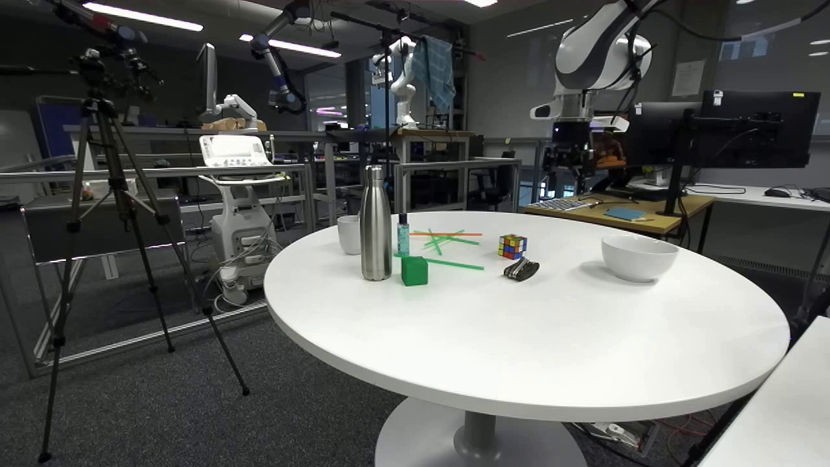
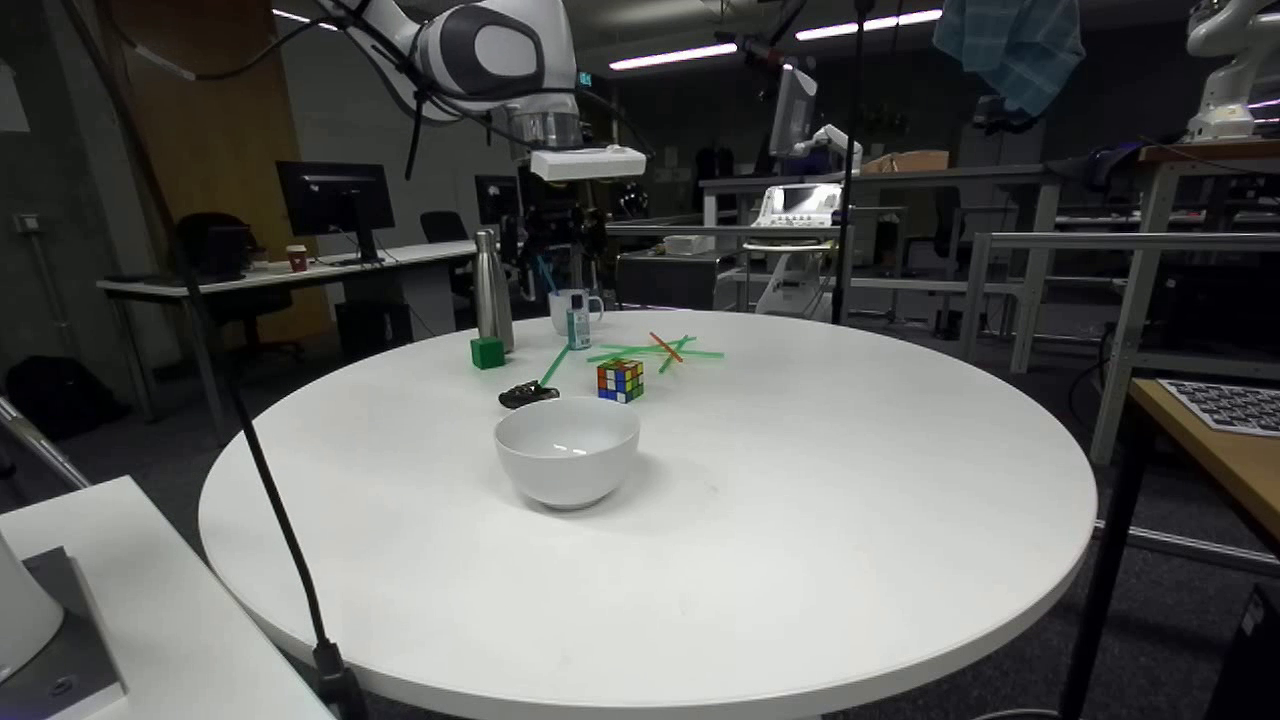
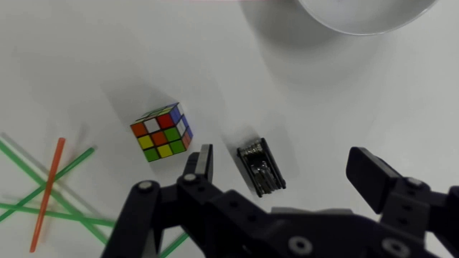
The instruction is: Move the Rubik's cube to the left
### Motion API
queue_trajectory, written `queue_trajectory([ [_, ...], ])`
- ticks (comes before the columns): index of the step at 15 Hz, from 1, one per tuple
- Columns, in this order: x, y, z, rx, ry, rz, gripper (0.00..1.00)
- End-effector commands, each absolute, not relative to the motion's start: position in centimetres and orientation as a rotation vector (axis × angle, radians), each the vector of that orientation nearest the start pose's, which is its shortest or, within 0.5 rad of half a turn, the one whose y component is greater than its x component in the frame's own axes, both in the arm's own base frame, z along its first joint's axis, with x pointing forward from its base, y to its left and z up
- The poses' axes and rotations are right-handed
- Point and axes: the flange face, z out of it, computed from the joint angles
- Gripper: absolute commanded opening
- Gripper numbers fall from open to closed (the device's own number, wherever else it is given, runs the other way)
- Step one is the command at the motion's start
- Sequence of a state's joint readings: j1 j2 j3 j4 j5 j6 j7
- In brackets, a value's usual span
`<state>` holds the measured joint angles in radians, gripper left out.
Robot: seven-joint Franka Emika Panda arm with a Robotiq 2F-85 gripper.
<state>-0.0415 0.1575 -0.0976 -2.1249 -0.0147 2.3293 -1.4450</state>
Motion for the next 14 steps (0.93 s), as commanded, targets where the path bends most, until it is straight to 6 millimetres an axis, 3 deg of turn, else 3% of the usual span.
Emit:
queue_trajectory([
  [1, 56.9, -7.5, 33.9, -2.557, -2.029, -0.191, 1.00],
  [9, 59.7, -5.2, 32.3, -2.519, -2.131, -0.299, 1.00],
  [14, 61.7, -5.3, 31.0, -2.477, -2.176, -0.278, 1.00],
])
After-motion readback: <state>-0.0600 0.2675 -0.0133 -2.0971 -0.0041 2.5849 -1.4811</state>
